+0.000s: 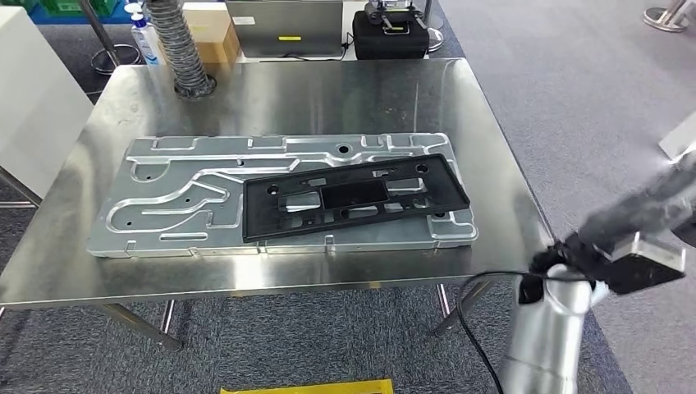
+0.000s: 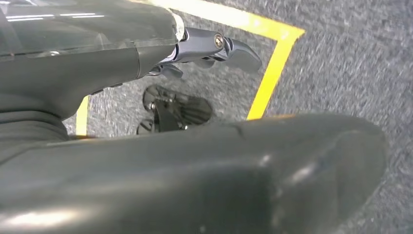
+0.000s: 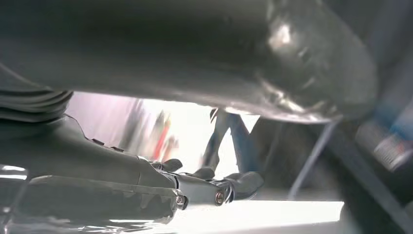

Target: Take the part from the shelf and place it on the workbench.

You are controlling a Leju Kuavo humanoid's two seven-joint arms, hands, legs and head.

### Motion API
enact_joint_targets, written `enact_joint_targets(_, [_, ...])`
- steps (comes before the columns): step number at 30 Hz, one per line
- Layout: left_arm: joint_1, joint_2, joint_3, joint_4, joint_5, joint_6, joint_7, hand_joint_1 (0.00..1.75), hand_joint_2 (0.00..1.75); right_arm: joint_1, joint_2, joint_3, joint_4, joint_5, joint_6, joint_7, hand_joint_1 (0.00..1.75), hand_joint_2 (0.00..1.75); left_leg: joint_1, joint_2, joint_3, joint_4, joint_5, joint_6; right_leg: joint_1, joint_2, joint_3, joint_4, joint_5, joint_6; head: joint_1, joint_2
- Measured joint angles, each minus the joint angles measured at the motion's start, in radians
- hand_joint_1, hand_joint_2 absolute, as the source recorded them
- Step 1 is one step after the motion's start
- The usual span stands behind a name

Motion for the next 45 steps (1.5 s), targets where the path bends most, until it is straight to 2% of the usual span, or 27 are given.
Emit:
enact_joint_targets(2, [0.003,0.001,0.007,0.0,0.001,0.0,0.007,0.0,0.0,0.118,0.001,-0.082,-0.004,0.093,-0.102,0.0,0.0,0.0,0.003,-0.013,-0.005,0.03,-0.034,-0.004,-0.003,0.002,0.009,-0.013,0.011,-0.009,0.0,0.0])
enact_joint_targets(5, [0.011,0.003,0.015,0.0,0.001,0.004,0.015,0.0,0.0,0.26,0.001,-0.149,0.027,0.238,-0.193,0.0,0.0,0.0,0.006,-0.039,-0.055,0.194,-0.147,-0.011,-0.006,0.011,0.005,-0.019,0.019,-0.017,0.0,0.0])
enact_joint_targets(7, [0.014,0.006,0.017,0.0,0.0,0.005,0.014,0.0,0.0,0.33,0.002,-0.186,0.074,0.335,-0.212,0.0,0.0,0.0,0.008,-0.043,-0.067,0.264,-0.178,-0.019,-0.008,0.019,-0.004,-0.014,0.021,-0.016,0.0,0.0])
enact_joint_targets(8, [0.015,0.007,0.017,0.0,-0.001,0.005,0.012,0.0,0.0,0.354,0.004,-0.206,0.103,0.388,-0.213,0.0,0.0,0.0,0.01,-0.043,-0.048,0.245,-0.166,-0.023,-0.01,0.022,-0.009,-0.009,0.023,-0.014,0.0,0.0])
enact_joint_targets(10, [0.015,0.01,0.019,0.0,-0.002,0.007,0.009,0.0,0.0,0.378,0.008,-0.247,0.168,0.505,-0.201,0.002,0.0,0.0,0.015,-0.047,0.033,0.113,-0.117,-0.028,-0.016,0.031,-0.019,0.001,0.026,-0.008,0.0,0.0])
enact_joint_targets(12, [0.015,0.012,0.021,0.0,-0.001,0.01,0.008,0.0,0.0,0.381,0.01,-0.292,0.245,0.624,-0.193,0.003,0.0,0.0,0.014,-0.056,0.092,0.004,-0.086,-0.023,-0.018,0.038,-0.027,0.01,0.031,0.002,0.0,0.0])
enact_joint_targets(16, [0.015,0.013,0.026,0.0,0.0,0.013,0.011,0.0,0.0,0.374,0.02,-0.385,0.398,0.727,-0.196,0.003,0.0,0.0,0.007,-0.057,0.088,-0.018,-0.058,0.004,-0.023,0.042,-0.037,0.012,0.042,0.03,0.0,0.0])
enact_joint_targets(18, [0.015,0.012,0.03,0.0,-0.002,0.015,0.016,0.0,0.0,0.367,0.032,-0.437,0.466,0.736,-0.198,0.002,0.0,0.0,0.009,-0.051,0.068,-0.024,-0.034,0.018,-0.027,0.039,-0.062,0.062,-0.014,0.042,0.0,0.0])
enact_joint_targets(20, [0.017,0.013,0.032,0.0,-0.003,0.018,0.022,0.0,0.0,0.36,0.044,-0.484,0.53,0.74,-0.199,0.002,0.0,0.0,0.009,-0.046,0.043,-0.024,-0.014,0.024,-0.032,0.035,-0.1,0.184,-0.115,0.052,0.0,0.0])
enact_joint_targets(21, [0.018,0.013,0.034,0.0,-0.004,0.02,0.026,0.0,0.0,0.356,0.049,-0.504,0.561,0.744,-0.2,0.002,0.0,0.0,0.007,-0.043,0.03,-0.024,-0.006,0.024,-0.035,0.035,-0.113,0.246,-0.148,0.057,0.0,0.0])
enact_joint_targets(22, [0.019,0.013,0.035,0.0,-0.005,0.021,0.028,0.0,0.0,0.352,0.054,-0.526,0.592,0.749,-0.202,0.002,0.0,0.0,0.006,-0.041,0.018,-0.023,0.003,0.023,-0.036,0.035,-0.113,0.284,-0.16,0.059,0.0,0.0])
enact_joint_targets(23, [0.019,0.013,0.037,0.0,-0.005,0.023,0.03,0.0,0.0,0.347,0.059,-0.549,0.621,0.757,-0.206,0.002,0.0,0.0,0.006,-0.039,0.005,-0.022,0.011,0.021,-0.037,0.034,-0.094,0.285,-0.151,0.061,0.0,0.0])
enact_joint_targets(24, [0.019,0.013,0.038,0.0,-0.005,0.024,0.031,0.0,0.0,0.343,0.064,-0.572,0.648,0.766,-0.211,0.002,0.0,0.0,0.005,-0.037,-0.008,-0.02,0.02,0.019,-0.038,0.033,-0.055,0.247,-0.129,0.061,0.0,0.0])
enact_joint_targets(26, [0.019,0.013,0.039,0.0,-0.006,0.025,0.033,0.0,0.0,0.331,0.07,-0.616,0.705,0.798,-0.227,0.005,0.0,0.0,0.005,-0.036,-0.028,-0.016,0.037,0.012,-0.036,0.029,0.06,0.092,-0.098,0.055,0.0,0.0])
enact_joint_targets(28, [0.019,0.013,0.04,0.0,-0.008,0.027,0.035,0.0,0.0,0.316,0.072,-0.657,0.776,0.839,-0.249,0.017,0.0,0.0,0.005,-0.034,-0.033,-0.017,0.053,0.001,-0.029,0.027,0.135,-0.017,-0.095,0.039,-0.001,0.0])
enact_joint_targets(31, [0.018,0.013,0.04,0.0,-0.009,0.028,0.037,0.0,0.0,0.298,0.072,-0.714,0.894,0.897,-0.283,0.082,0.0,0.0,0.01,-0.033,-0.033,-0.022,0.069,-0.018,-0.023,0.028,0.135,-0.04,-0.077,0.013,0.0,0.0])
enact_joint_targets(32, [0.018,0.013,0.041,0.0,-0.009,0.028,0.038,0.0,0.0,0.293,0.072,-0.728,0.932,0.917,-0.288,0.116,0.0,0.0,0.012,-0.036,-0.04,-0.011,0.052,-0.022,-0.024,0.026,0.126,-0.043,-0.064,0.005,0.0,0.0])
enact_joint_targets(33, [0.019,0.013,0.041,0.0,-0.01,0.028,0.04,0.0,0.0,0.289,0.071,-0.739,0.967,0.935,-0.291,0.153,0.0,0.0,0.012,-0.039,-0.051,0.016,0.016,-0.026,-0.026,0.025,0.114,-0.046,-0.05,-0.003,0.0,0.0])
enact_joint_targets(35, [0.019,0.013,0.041,0.0,-0.014,0.029,0.046,0.0,0.0,0.283,0.066,-0.752,1.038,0.973,-0.288,0.237,0.0,0.0,0.014,-0.043,-0.082,0.129,-0.091,-0.032,-0.024,0.025,0.082,-0.047,-0.023,-0.011,0.0,0.0])
enact_joint_targets(36, [0.019,0.013,0.041,0.0,-0.017,0.03,0.049,0.0,0.0,0.282,0.063,-0.757,1.069,0.989,-0.281,0.275,0.0,0.0,0.015,-0.044,-0.094,0.195,-0.13,-0.034,-0.023,0.025,0.064,-0.045,-0.011,-0.011,-0.001,0.0])
enact_joint_targets(37, [0.019,0.013,0.041,0.0,-0.019,0.031,0.052,0.0,0.0,0.281,0.061,-0.762,1.099,1.001,-0.27,0.306,0.0,0.0,0.016,-0.044,-0.097,0.247,-0.146,-0.036,-0.022,0.025,0.045,-0.042,0.002,-0.011,-0.001,0.0])
enact_joint_targets(38, [0.019,0.012,0.041,0.0,-0.021,0.031,0.054,0.0,0.0,0.28,0.06,-0.764,1.124,1.01,-0.254,0.331,0.0,0.0,0.016,-0.044,-0.085,0.27,-0.137,-0.037,-0.021,0.025,0.024,-0.038,0.014,-0.01,-0.001,0.0])
enact_joint_targets(39, [0.019,0.012,0.041,0.0,-0.023,0.032,0.056,0.0,0.0,0.278,0.059,-0.767,1.148,1.015,-0.235,0.351,0.0,0.0,0.016,-0.044,-0.056,0.256,-0.111,-0.036,-0.021,0.025,0.003,-0.033,0.026,-0.008,-0.001,0.0])
enact_joint_targets(41, [0.018,0.013,0.041,0.0,-0.028,0.033,0.06,0.0,0.0,0.272,0.058,-0.774,1.189,1.014,-0.172,0.387,0.0,0.0,0.016,-0.045,0.055,0.129,-0.078,-0.032,-0.021,0.027,-0.034,-0.022,0.048,-0.002,-0.001,0.0])
enact_joint_targets(43, [0.016,0.013,0.04,0.0,-0.035,0.034,0.062,0.0,0.0,0.269,0.057,-0.782,1.223,1.006,-0.088,0.419,0.0,0.0,0.011,-0.048,0.156,-0.014,-0.095,-0.022,-0.02,0.028,-0.051,-0.013,0.066,0.008,0.0,0.0])
enact_joint_targets(44, [0.016,0.013,0.04,0.0,-0.04,0.034,0.063,0.0,0.0,0.266,0.056,-0.785,1.238,1.002,-0.049,0.433,0.0,0.0,0.008,-0.049,0.178,-0.05,-0.107,-0.018,-0.02,0.028,-0.053,-0.012,0.075,0.013,0.0,0.0])
enact_joint_targets(45, [0.016,0.013,0.039,0.0,-0.044,0.034,0.064,0.0,0.0,0.265,0.055,-0.789,1.252,0.998,-0.014,0.445,0.0,0.0,0.006,-0.049,0.179,-0.063,-0.106,-0.012,-0.021,0.028,-0.054,-0.013,0.085,0.018,0.0,0.0])
